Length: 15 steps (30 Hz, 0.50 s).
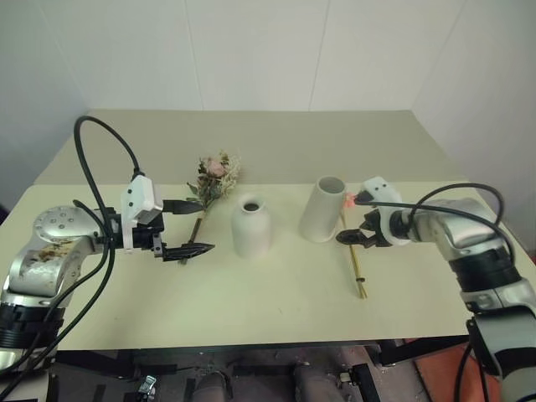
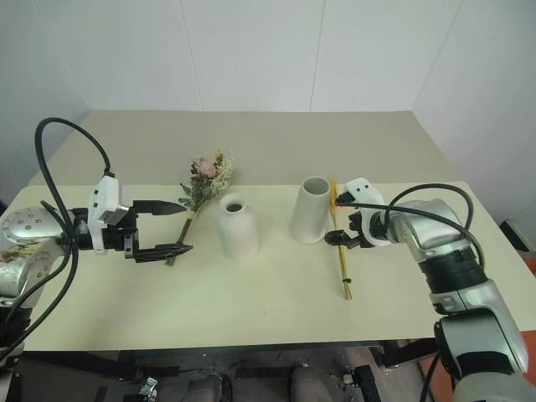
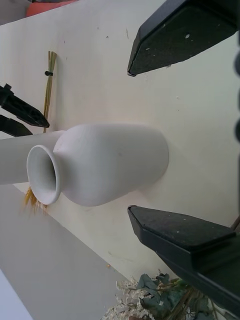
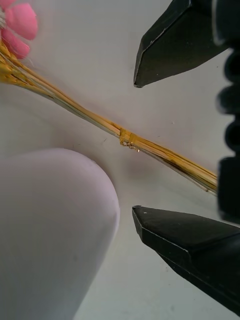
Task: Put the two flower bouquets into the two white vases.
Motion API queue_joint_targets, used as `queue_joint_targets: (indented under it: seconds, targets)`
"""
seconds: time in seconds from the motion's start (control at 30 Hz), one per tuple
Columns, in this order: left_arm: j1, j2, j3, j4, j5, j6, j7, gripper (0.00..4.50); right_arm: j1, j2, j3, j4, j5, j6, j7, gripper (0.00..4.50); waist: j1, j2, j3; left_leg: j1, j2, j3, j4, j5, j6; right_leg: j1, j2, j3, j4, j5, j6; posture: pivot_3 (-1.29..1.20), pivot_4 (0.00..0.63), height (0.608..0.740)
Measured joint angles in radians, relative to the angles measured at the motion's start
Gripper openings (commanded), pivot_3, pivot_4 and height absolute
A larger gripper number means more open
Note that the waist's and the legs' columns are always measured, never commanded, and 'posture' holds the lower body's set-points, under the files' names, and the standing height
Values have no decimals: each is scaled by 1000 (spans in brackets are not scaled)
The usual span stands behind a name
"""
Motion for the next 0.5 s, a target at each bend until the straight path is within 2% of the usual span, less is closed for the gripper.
queue_joint_targets:
  seconds: [0.1, 0.37, 0.4, 0.5]
  targets:
    - [4, 0, 1, -9, 2, 1, 3, 4500, -31, 38, 21, 118, -51, -55, 10, 3194, -1, 0, 0, 0, 0, 0, 0, 0, 0, 0, 0, 0, 0, 0, 0, 0, 150, 740]
    - [45, 6, 9, -27, 2, 3, 11, 4500, -133, 93, 12, 373, -158, -181, 25, 280, -3, 0, 0, 1, 0, 0, 0, 0, 0, 1, 0, 0, 0, 0, 0, 0, 150, 740]
    - [46, 7, 9, -30, 2, 3, 12, 4500, -138, 95, 11, 388, -163, -189, 27, 36, -3, 0, 0, 1, 0, 0, 0, 0, 0, 1, 0, 0, 0, 1, 0, 0, 150, 740]
    - [47, 8, 9, -36, 2, 3, 14, 4500, -153, 107, -1, 425, -181, -206, 27, 36, -4, 0, 0, 2, 0, 0, 0, 0, 0, 1, 0, 0, 0, 1, 0, 0, 150, 740]
